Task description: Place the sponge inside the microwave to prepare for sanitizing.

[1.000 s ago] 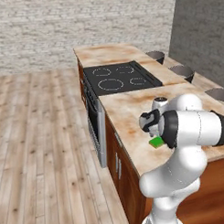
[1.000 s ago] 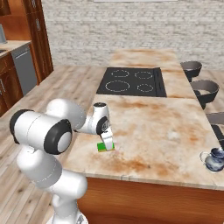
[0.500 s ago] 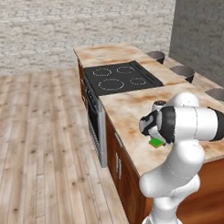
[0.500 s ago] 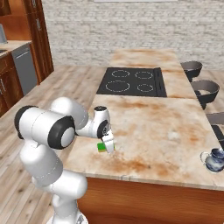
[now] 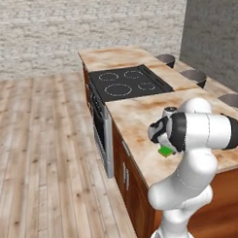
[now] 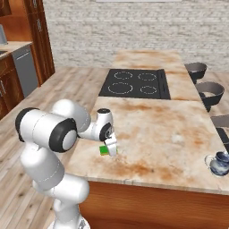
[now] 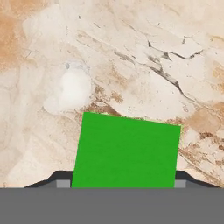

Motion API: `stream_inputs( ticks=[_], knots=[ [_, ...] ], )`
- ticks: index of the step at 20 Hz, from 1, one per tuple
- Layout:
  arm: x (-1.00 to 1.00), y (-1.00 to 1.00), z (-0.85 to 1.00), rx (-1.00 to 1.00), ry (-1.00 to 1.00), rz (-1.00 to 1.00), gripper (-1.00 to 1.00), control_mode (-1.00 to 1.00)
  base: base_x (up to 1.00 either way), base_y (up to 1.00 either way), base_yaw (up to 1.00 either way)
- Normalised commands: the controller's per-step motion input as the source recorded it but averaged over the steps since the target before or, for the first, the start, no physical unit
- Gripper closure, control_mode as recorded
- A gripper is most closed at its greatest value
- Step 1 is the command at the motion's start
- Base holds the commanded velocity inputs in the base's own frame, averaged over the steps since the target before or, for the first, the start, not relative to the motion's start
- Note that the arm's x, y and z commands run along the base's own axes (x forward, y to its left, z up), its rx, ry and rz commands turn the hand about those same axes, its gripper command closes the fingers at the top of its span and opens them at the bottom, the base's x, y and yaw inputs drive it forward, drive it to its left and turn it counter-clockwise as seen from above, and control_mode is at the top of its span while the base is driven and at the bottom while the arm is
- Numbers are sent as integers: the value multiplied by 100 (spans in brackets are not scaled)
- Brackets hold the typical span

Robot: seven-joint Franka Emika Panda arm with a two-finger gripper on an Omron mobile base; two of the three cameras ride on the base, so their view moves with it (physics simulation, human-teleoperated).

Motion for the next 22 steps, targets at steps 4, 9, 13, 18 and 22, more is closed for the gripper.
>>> stream_inputs(
  ticks=[4, 9, 13, 18, 22],
  knots=[
    [-2, -7, 7, 0, 0, 0, 100, -100, 0, 0, 0],
    [-42, -70, 88, 0, 0, 0, 100, -100, 0, 0, 0],
    [-93, -50, 100, 0, 0, 0, 100, -100, 0, 0, 0],
    [-100, 3, 100, 0, 0, 3, 100, -100, 0, 0, 0],
    [-100, 45, 97, 0, 0, 9, 100, -100, 0, 0, 0]
  ],
)
